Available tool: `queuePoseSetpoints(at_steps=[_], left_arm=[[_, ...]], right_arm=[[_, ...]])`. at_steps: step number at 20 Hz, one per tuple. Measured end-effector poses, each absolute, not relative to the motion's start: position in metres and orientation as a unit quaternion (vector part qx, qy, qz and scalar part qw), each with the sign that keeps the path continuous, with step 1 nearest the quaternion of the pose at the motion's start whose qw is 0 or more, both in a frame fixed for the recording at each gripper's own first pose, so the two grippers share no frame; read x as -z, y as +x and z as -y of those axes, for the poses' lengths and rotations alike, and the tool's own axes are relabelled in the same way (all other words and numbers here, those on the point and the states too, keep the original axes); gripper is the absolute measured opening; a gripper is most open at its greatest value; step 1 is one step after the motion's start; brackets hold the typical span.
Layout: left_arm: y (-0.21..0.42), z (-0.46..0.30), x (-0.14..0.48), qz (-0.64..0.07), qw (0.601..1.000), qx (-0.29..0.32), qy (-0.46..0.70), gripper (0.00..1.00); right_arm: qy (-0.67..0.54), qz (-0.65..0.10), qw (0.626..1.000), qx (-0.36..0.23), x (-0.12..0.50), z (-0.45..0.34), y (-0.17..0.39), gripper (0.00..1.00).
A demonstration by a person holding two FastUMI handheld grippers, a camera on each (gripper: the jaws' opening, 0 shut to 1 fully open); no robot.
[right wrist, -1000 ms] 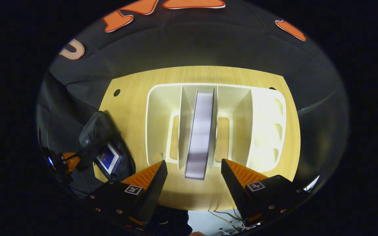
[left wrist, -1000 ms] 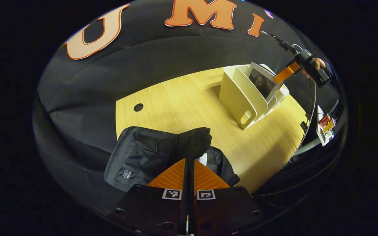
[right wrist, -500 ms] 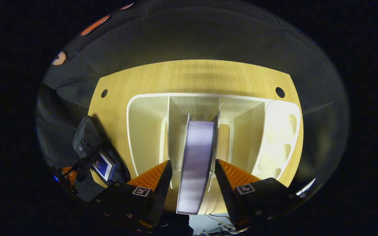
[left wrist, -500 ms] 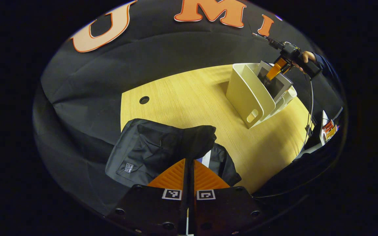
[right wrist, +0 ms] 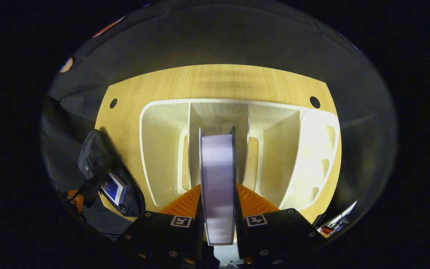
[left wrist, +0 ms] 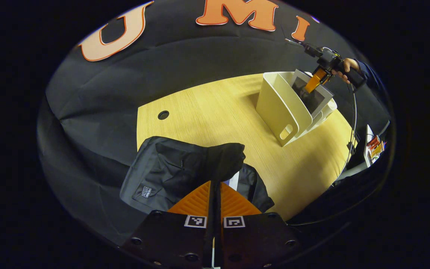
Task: Open the schoolbag, grab two books from the bookshelf and put them into the schoolbag.
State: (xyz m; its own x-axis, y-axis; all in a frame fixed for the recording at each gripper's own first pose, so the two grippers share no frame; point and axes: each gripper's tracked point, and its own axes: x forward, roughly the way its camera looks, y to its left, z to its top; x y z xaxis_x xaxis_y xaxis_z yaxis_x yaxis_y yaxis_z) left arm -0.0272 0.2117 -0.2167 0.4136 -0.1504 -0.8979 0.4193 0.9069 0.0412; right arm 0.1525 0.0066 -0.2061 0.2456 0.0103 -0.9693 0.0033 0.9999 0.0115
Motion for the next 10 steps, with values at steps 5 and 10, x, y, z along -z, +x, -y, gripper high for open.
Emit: queuePoseSetpoints(at_steps=[5, 10], left_arm=[[-0.033, -0.214, 0.217, -0.512, 0.831, 0.176, 0.132, 0.02], [-0.037, -0.213, 0.215, -0.505, 0.831, 0.189, 0.135, 0.02]], right_arm=[[0.006, -0.61, 0.793, 0.01, 0.195, -0.001, 0.134, 0.36], [0.023, -0.605, 0.796, 0.029, 0.181, 0.001, 0.103, 0.36]])
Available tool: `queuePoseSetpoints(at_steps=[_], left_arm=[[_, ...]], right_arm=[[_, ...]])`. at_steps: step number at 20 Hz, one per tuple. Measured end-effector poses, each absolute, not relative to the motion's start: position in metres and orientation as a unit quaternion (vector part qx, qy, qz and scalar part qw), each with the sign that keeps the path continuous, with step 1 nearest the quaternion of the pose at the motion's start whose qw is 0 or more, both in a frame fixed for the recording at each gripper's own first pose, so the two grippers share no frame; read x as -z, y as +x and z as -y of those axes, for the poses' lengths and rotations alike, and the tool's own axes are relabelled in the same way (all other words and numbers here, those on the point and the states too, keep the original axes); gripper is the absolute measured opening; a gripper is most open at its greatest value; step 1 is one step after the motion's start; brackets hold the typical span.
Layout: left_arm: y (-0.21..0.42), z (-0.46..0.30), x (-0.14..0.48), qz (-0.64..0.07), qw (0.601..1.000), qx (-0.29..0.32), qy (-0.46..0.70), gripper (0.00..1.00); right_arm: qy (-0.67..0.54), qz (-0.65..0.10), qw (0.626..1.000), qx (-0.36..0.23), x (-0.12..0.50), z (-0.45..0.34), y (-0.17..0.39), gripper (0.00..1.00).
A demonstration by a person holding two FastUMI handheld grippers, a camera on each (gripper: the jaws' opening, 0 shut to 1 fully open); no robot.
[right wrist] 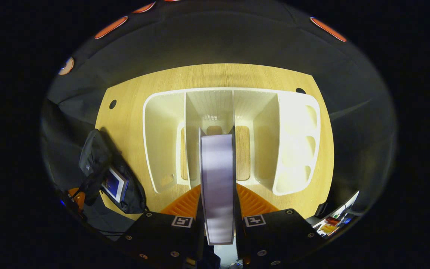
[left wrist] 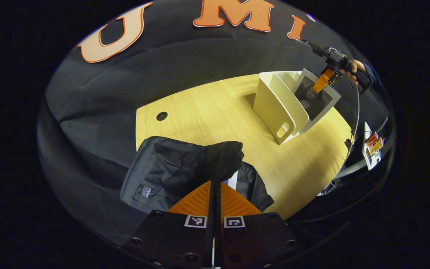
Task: Open the schoolbag, grab two books from the bookshelf and put them into the schoolbag.
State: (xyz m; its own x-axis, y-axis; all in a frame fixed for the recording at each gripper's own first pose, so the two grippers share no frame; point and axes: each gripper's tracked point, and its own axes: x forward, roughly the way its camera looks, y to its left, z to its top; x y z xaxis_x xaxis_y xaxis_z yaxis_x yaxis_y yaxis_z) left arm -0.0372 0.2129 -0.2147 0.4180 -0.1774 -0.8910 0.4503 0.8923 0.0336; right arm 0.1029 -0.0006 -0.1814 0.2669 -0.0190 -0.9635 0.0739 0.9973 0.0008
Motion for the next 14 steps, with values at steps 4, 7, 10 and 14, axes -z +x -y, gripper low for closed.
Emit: queuePoseSetpoints(at_steps=[4, 7, 10, 14], left_arm=[[-0.039, -0.218, 0.213, -0.499, 0.826, 0.216, 0.148, 0.02], [-0.04, -0.22, 0.212, -0.492, 0.823, 0.237, 0.154, 0.02], [-0.041, -0.223, 0.211, -0.486, 0.82, 0.258, 0.16, 0.02], [-0.045, -0.228, 0.21, -0.476, 0.815, 0.285, 0.167, 0.02]], right_arm=[[0.041, -0.598, 0.799, 0.046, 0.172, -0.006, 0.067, 0.35], [0.051, -0.597, 0.798, 0.062, 0.17, -0.013, 0.034, 0.34], [0.068, -0.595, 0.797, 0.076, 0.169, -0.025, 0.001, 0.34], [0.091, -0.594, 0.794, 0.091, 0.173, -0.045, -0.041, 0.34]])
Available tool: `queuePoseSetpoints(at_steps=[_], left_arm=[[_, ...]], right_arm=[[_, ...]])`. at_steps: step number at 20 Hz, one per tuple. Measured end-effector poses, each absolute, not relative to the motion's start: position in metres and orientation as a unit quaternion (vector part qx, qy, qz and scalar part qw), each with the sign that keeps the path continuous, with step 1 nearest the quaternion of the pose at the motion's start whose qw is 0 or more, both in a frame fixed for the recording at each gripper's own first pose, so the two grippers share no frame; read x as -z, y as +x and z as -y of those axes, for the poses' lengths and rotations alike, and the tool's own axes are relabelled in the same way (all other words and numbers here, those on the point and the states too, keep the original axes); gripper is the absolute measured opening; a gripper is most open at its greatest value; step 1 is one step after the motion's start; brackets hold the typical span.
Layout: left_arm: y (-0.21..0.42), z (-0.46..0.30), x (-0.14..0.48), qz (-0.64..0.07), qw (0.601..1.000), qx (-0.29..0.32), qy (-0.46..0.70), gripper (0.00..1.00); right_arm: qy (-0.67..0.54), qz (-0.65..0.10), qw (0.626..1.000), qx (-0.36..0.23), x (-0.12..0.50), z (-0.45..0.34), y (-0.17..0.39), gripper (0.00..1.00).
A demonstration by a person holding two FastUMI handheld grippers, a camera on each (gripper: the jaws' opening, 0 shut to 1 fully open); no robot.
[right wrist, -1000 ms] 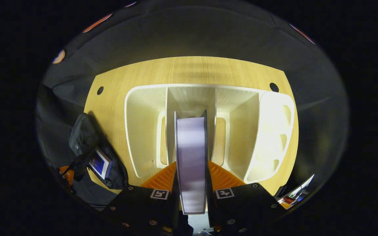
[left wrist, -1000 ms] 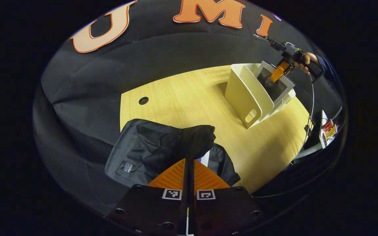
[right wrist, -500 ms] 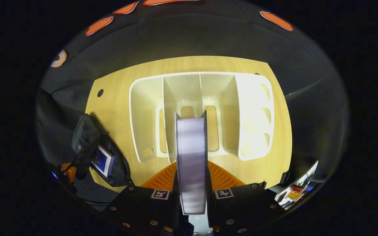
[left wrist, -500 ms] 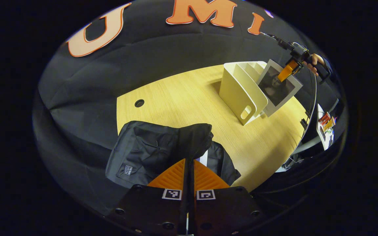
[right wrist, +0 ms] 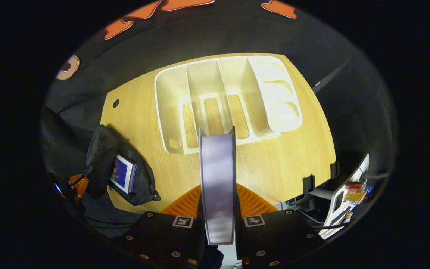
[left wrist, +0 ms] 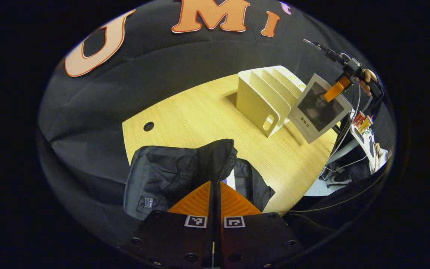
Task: Open the schoolbag, grab two books from the bookshelf and put them into the schoolbag.
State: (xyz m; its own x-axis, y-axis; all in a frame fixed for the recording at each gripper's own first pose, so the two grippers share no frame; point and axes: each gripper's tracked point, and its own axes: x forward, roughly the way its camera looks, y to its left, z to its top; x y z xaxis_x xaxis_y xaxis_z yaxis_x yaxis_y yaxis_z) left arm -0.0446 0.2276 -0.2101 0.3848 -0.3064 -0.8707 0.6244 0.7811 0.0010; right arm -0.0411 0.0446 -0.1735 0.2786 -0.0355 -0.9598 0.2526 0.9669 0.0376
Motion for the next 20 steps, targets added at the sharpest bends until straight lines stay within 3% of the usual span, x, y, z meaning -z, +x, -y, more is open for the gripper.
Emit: queuePoseSetpoints(at_steps=[9, 20], left_arm=[[-0.047, -0.231, 0.209, -0.461, 0.806, 0.328, 0.174, 0.02], [-0.042, -0.234, 0.19, -0.442, 0.812, 0.339, 0.175, 0.02]], right_arm=[[0.19, -0.561, 0.799, 0.105, 0.181, -0.09, -0.099, 0.33], [0.386, -0.457, 0.801, 0.02, 0.191, -0.164, -0.112, 0.31]])
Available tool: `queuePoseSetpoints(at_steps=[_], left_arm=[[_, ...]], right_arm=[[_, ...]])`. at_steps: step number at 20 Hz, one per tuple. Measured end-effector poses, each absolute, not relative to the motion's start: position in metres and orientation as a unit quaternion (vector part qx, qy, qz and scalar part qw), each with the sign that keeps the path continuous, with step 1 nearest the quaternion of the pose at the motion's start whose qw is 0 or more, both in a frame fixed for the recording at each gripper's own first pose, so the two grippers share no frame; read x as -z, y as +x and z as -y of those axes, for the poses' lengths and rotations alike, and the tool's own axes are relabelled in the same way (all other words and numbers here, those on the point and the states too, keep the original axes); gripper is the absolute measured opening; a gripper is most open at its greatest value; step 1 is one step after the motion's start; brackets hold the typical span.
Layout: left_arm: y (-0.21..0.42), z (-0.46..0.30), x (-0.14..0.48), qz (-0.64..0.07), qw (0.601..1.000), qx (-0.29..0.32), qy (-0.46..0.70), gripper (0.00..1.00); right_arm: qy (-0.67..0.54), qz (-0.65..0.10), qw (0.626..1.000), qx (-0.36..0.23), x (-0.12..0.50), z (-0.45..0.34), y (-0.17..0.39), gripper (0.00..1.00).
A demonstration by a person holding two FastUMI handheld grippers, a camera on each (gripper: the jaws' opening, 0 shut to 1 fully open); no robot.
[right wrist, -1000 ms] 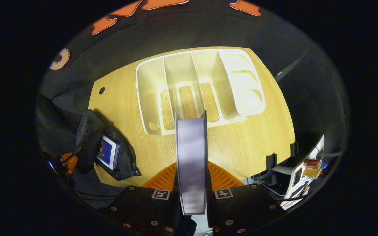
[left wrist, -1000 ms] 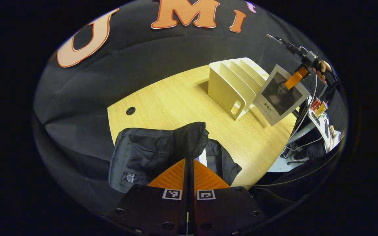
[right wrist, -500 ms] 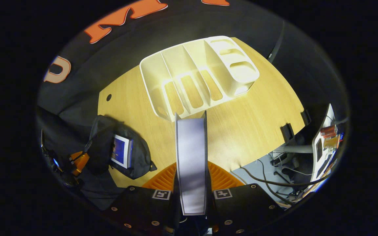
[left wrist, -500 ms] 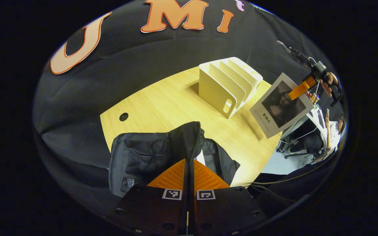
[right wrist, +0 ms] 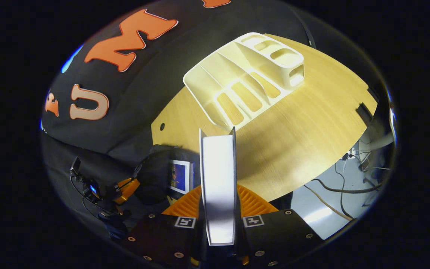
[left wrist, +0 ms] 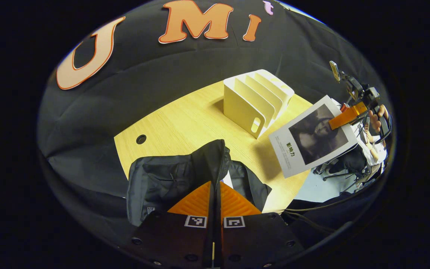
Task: Open the schoolbag, grab two books from the bookshelf and put them into the schoolbag.
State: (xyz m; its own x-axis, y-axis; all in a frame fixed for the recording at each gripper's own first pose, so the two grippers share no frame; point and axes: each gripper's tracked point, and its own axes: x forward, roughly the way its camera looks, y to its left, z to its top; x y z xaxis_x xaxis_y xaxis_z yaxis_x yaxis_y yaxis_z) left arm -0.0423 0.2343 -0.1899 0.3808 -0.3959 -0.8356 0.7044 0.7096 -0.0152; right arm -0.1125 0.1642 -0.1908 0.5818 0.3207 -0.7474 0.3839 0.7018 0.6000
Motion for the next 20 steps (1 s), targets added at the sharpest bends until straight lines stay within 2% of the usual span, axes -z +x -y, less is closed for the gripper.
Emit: queuePoseSetpoints(at_steps=[4, 9, 15, 20], left_arm=[[-0.04, -0.232, 0.186, -0.443, 0.814, 0.334, 0.173, 0.03], [-0.038, -0.227, 0.182, -0.437, 0.815, 0.335, 0.179, 0.02], [-0.036, -0.225, 0.179, -0.434, 0.819, 0.334, 0.174, 0.02], [-0.036, -0.219, 0.177, -0.43, 0.821, 0.336, 0.168, 0.02]], right_arm=[[0.435, -0.42, 0.796, -0.019, 0.199, -0.192, -0.102, 0.31], [0.468, -0.411, 0.779, -0.074, 0.218, -0.248, -0.084, 0.31], [0.498, -0.405, 0.758, -0.114, 0.238, -0.3, -0.05, 0.31], [0.501, -0.402, 0.755, -0.135, 0.256, -0.332, -0.03, 0.31]])
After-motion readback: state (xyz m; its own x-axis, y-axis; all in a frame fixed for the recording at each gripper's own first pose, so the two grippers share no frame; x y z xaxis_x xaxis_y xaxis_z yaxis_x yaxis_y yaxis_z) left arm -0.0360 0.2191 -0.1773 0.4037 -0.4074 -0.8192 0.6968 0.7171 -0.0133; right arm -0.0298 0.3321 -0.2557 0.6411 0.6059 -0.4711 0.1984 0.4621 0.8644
